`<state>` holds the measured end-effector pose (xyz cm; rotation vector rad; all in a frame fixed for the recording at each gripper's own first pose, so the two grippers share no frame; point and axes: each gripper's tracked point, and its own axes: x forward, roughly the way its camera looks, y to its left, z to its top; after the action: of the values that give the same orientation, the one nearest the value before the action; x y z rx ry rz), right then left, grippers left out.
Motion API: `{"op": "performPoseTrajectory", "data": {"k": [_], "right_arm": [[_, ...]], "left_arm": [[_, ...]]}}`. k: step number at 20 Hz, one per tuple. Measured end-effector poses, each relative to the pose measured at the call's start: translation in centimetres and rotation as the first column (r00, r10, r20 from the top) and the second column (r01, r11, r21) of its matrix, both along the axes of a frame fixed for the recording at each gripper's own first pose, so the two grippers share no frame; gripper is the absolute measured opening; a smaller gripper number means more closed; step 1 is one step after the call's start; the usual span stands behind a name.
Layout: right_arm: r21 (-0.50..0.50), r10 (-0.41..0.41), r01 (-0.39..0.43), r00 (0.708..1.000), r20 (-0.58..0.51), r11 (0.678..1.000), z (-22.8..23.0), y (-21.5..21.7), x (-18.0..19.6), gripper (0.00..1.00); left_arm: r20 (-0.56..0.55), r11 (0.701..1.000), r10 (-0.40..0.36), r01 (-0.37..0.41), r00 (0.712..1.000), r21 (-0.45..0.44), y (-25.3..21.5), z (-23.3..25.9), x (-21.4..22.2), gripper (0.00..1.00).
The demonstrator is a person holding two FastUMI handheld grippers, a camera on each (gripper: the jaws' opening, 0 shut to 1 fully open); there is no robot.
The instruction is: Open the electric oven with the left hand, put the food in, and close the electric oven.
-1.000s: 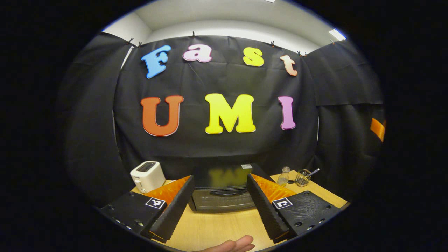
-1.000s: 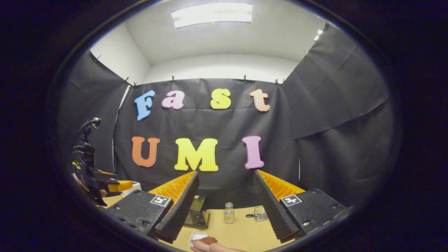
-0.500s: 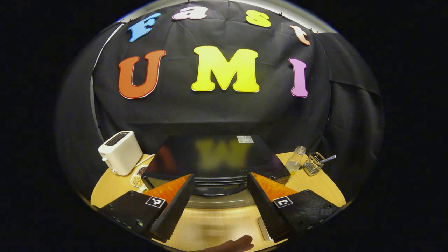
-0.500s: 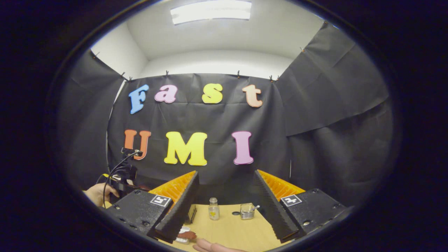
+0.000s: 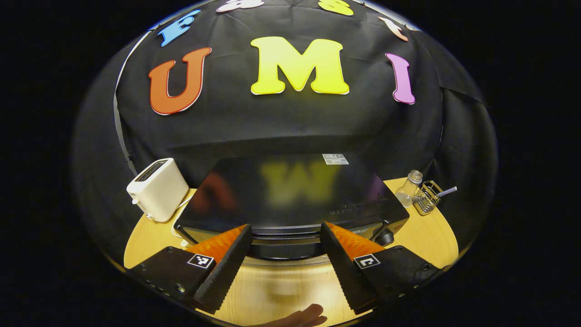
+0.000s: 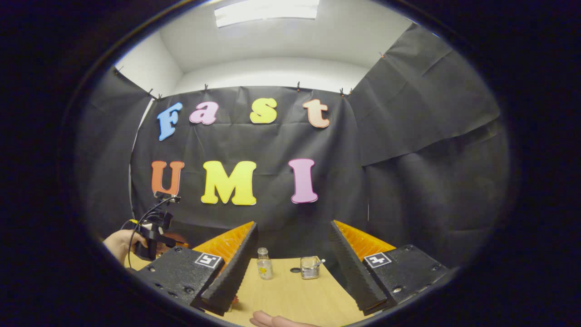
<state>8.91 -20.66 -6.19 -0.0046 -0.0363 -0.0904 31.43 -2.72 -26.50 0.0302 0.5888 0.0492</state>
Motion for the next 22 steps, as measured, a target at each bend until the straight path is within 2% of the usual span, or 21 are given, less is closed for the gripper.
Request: {"op": "performPoseTrajectory", "data": {"k": [1, 2, 17, 21, 22], "right_arm": [[0.007, -0.001, 0.001, 1.0, -0.009, 1.0, -0.2, -0.1, 0.2, 0.99], [0.013, -0.002, 0.002, 1.0, -0.019, 1.0, -0.7, -0.2, 0.4, 0.99], [0.044, 0.032, -0.028, 0.995, -0.094, 0.999, -3.2, 0.3, 0.5, 0.99], [0.063, 0.058, -0.05, 0.99, -0.131, 0.997, -4.3, 1.2, 0.7, 0.99], [0.061, 0.069, -0.061, 0.988, -0.138, 0.996, -4.6, 1.5, 0.6, 0.96]], "left_arm": [[0.009, 1.0, 0.0, 0.0, 1.0, -0.006, 0.1, 0.1, 0.1, 0.85], [0.007, 1.0, -0.001, 0.001, 1.0, -0.008, -0.1, 0.0, -0.2, 0.96], [0.182, 1.0, 0.003, -0.005, 0.983, 0.012, -0.8, -1.7, -8.2, 0.96], [0.181, 1.0, 0.001, -0.003, 0.983, 0.013, -1.1, -3.2, -10.2, 0.96], [0.18, 1.0, 0.001, -0.004, 0.984, 0.012, -1.1, -3.6, -10.9, 0.85]]}}
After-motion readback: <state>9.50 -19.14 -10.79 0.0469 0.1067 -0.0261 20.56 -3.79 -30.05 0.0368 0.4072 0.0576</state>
